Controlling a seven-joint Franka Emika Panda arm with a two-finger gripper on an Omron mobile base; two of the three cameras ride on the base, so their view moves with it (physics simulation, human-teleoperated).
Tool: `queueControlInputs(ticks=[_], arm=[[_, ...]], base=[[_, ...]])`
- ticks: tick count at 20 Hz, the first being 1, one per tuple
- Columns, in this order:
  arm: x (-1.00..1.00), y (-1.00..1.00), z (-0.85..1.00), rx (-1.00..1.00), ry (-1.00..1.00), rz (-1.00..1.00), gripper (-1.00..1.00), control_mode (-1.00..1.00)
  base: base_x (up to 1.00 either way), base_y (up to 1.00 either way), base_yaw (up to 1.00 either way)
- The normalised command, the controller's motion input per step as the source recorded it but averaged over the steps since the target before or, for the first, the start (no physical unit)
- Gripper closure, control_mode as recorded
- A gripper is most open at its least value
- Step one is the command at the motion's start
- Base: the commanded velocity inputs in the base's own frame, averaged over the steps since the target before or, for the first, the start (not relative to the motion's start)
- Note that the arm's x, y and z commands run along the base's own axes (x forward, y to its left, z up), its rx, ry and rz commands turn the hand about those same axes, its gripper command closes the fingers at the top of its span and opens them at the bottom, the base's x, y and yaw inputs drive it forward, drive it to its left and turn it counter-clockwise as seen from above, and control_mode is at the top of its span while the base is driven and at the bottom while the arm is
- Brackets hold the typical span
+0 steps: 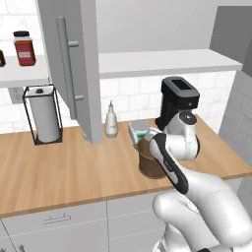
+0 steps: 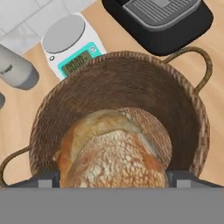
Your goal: Open the cabinet, pick up the bread from the cabinet and place it in the basket. Then move the basket to the dining counter.
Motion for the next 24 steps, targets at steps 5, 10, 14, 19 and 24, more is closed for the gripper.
queueControlInputs(ticks=[5,10,14,19,24], arm=[[0.54,0.00,-0.09,0.00,0.13,0.00,1.00,-1.00],[0.63,0.00,-0.03,0.00,0.16,0.00,1.00,-1.00],[0.55,0.00,-0.30,0.01,0.22,0.00,1.00,-1.00],[0.41,0.00,-0.52,0.01,0.09,0.00,1.00,-1.00],[-0.10,0.00,-0.20,0.02,0.01,0.00,1.00,-1.00]], base=[[0.00,0.00,0.00],[0.00,0.00,0.00],[0.00,0.00,0.00],[0.00,0.00,0.00],[0.00,0.00,0.00]])
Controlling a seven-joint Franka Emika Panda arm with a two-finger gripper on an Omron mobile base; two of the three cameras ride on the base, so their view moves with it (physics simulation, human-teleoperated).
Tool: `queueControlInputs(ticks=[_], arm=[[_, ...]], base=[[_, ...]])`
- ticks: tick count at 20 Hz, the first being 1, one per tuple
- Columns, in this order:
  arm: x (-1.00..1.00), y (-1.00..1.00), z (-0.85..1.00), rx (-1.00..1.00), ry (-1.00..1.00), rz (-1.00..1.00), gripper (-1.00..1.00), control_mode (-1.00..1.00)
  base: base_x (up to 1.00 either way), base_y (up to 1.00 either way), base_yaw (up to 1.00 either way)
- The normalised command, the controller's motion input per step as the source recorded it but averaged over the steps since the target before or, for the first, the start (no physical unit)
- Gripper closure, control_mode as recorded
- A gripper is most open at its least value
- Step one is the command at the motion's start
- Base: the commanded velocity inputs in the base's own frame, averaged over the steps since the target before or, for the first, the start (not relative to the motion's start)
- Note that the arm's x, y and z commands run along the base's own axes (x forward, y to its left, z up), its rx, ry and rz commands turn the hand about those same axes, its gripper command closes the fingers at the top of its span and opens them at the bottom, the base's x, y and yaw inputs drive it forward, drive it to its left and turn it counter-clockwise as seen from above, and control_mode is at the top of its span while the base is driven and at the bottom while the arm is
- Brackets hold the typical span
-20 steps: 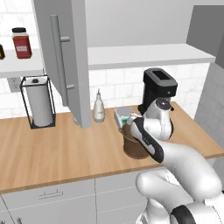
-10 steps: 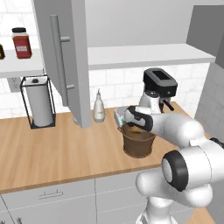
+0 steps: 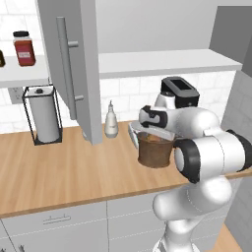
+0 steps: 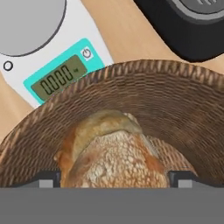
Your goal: Open the cabinet, pick up the bread from the cabinet and place it in the basket. Then move the basket to the dining counter.
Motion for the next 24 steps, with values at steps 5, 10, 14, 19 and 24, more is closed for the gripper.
queueControlInputs(ticks=[5,10,14,19,24], arm=[[-0.48,0.06,-0.16,0.00,0.00,0.00,-1.00,-1.00],[-0.29,0.00,0.06,0.00,0.00,0.00,-1.00,-1.00],[-0.41,0.01,0.22,0.01,0.00,0.00,-1.00,-1.00],[-0.10,0.20,0.46,0.00,0.00,0.00,-1.00,-1.00],[0.01,0.23,0.20,0.00,-0.02,0.00,-1.00,-1.00]], base=[[0.00,0.00,0.00],[0.00,0.00,0.00],[0.00,0.00,0.00],[0.00,0.00,0.00],[0.00,0.00,0.00]])
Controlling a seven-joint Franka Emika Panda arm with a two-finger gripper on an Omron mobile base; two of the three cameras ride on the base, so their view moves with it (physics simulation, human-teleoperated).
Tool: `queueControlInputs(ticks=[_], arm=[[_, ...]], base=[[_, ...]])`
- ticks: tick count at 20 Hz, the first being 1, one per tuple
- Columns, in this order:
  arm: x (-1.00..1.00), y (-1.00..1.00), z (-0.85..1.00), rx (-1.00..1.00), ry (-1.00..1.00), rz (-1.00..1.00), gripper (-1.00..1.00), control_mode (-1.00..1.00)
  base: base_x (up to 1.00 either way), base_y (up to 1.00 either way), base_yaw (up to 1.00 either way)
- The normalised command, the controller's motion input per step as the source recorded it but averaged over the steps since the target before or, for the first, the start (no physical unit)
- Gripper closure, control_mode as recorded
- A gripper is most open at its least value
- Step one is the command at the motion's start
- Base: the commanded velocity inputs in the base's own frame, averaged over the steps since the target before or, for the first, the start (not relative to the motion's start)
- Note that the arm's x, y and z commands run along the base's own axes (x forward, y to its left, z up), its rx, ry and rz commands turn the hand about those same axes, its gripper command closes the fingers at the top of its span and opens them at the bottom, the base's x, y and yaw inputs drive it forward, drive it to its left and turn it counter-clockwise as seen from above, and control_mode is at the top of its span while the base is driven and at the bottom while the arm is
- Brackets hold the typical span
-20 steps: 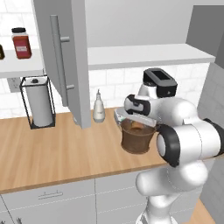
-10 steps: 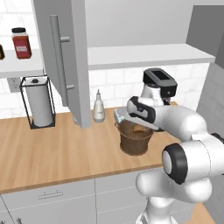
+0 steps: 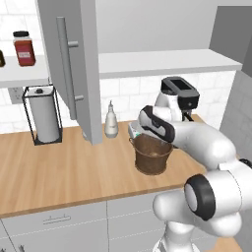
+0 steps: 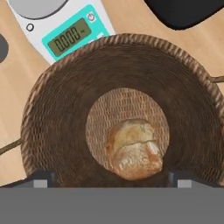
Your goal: Open the cabinet, pick up the bread from the cabinet and place it in the basket. Then move the basket to the dining counter.
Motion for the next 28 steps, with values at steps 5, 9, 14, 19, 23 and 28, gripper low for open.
queueControlInputs(ticks=[5,9,14,19,23,28], arm=[[-0.96,-0.24,0.51,0.00,0.00,0.00,-1.00,-1.00],[-0.90,-0.60,0.00,0.00,0.00,-0.05,-1.00,-1.00],[0.09,-0.12,-0.35,0.00,-0.02,-0.16,-1.00,-1.00],[0.36,0.00,-0.22,0.00,0.00,-0.14,-1.00,-1.00],[0.33,0.00,-0.40,0.01,0.05,-0.12,-1.00,-1.00],[0.44,0.00,-0.53,0.03,0.04,-0.09,-1.00,-1.00]], base=[[0.00,0.00,0.00],[0.00,0.00,0.00],[0.00,0.00,0.00],[0.00,0.00,0.00],[0.00,0.00,0.00],[0.00,0.00,0.00]])
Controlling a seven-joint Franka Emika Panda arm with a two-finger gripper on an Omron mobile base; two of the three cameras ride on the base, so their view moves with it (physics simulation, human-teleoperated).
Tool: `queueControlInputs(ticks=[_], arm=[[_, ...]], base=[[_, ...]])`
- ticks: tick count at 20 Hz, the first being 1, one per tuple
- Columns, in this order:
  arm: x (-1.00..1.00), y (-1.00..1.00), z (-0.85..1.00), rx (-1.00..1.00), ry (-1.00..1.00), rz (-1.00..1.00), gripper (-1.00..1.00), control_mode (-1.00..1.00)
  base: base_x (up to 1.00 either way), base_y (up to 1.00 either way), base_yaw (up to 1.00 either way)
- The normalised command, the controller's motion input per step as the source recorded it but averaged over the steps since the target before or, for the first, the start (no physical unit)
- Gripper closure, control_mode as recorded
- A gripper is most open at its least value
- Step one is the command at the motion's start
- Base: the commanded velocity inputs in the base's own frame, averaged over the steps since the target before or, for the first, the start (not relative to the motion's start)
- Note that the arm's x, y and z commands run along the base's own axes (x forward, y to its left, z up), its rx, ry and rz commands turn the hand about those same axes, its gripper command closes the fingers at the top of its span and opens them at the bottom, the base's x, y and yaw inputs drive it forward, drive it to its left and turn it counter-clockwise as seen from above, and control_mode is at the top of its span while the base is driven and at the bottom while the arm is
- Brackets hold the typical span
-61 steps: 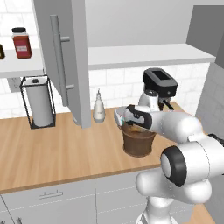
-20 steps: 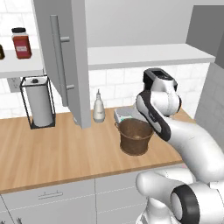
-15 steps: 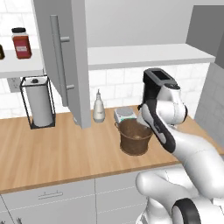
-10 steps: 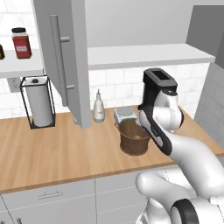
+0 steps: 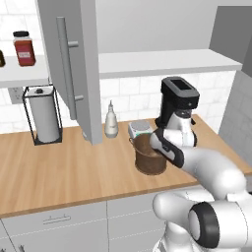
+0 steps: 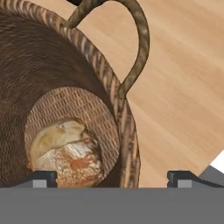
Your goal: Open the cabinet, pick up the bread from the cabinet and place it in the basket. Then move the basket to the dining counter.
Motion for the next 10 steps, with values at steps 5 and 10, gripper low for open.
queueControlInputs(ticks=[5,10], arm=[[0.23,0.00,-0.44,0.04,0.03,-0.03,-1.00,-1.00],[-0.11,0.02,-0.75,0.01,0.04,0.00,1.00,-1.00]], base=[[0.00,0.00,0.00],[0.00,0.00,0.00]])
